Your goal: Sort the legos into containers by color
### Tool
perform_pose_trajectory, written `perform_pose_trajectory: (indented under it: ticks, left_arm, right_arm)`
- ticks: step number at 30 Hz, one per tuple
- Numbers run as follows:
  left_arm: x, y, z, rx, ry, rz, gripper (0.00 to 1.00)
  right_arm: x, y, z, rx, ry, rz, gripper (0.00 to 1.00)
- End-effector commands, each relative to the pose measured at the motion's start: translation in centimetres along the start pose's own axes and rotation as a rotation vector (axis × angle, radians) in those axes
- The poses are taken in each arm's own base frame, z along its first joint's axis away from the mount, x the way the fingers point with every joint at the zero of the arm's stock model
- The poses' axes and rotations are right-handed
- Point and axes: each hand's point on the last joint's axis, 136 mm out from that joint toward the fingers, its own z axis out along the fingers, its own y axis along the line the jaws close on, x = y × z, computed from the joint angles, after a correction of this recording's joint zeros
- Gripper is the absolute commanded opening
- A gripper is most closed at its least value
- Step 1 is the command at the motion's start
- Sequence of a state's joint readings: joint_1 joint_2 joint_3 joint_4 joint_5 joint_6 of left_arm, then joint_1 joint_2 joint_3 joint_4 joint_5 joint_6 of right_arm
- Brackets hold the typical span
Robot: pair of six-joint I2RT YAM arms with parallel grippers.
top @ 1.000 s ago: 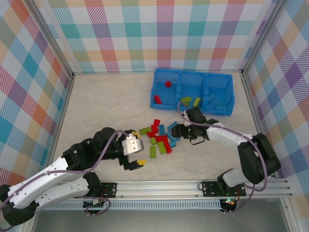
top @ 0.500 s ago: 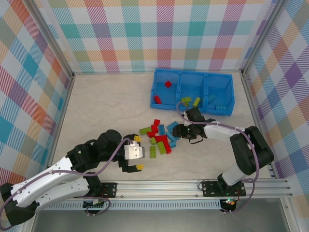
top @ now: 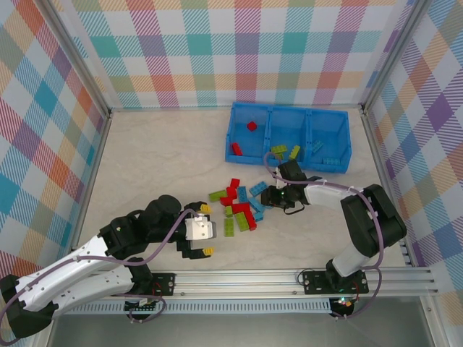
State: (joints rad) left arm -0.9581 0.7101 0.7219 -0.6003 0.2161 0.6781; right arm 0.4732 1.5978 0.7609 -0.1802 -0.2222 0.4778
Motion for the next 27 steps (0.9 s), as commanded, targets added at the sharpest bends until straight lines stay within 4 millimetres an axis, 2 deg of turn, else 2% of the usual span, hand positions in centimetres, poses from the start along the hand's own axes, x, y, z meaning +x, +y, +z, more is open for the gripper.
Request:
perform_pose_trajectory:
  ticks: [1, 4, 9, 13, 16, 18, 20, 24, 25, 27]
  left_arm:
    - [0.4, -0.4, 0.1, 0.006, 0.004, 0.014, 1.00]
    - [0.2, -0.4, 0.0, 0.007, -0.009, 0.014, 1.00]
    - [-0.9, 0.0, -0.3, -0.014, -0.066, 0.019, 1.00]
    - [-1.3, 3.0, -1.2, -0.177, -0.093, -0.037, 1.00]
    - [-2.5, 5.2, -2.9, -0.290, -0.185, -0.158, 1.00]
    - [-2.6, 6.2, -3.6, -0.339, -0.217, -0.218, 1.00]
    - [-2.3, 6.5, -3.7, -0.355, -0.209, -0.229, 1.00]
    - [-1.7, 6.3, -3.3, -0.339, -0.162, -0.226, 1.00]
    - [-1.6, 6.3, -3.3, -0.337, -0.157, -0.229, 1.00]
    - [-1.5, 6.3, -3.2, -0.340, -0.155, -0.236, 1.00]
  right_arm:
    - [-0.2, 0.9, -1.4, -0.025, -0.028, -0.013, 0.36]
    - [-1.1, 1.5, -4.2, -0.024, -0.133, -0.009, 0.31]
    - [-4.2, 1.2, -11.5, 0.054, -0.419, -0.009, 0.29]
    - [-8.6, -2.0, -17.5, 0.170, -0.615, 0.051, 0.29]
    - [-12.7, -5.2, -20.5, 0.242, -0.709, 0.110, 0.29]
    - [-15.4, -7.6, -20.9, 0.276, -0.724, 0.150, 0.29]
    - [-17.8, -9.9, -19.8, 0.281, -0.692, 0.198, 0.28]
    - [-20.9, -12.6, -17.4, 0.254, -0.649, 0.247, 0.31]
    - [-21.3, -13.3, -17.0, 0.266, -0.640, 0.256, 0.33]
    - [-21.9, -14.0, -16.6, 0.262, -0.628, 0.272, 0.45]
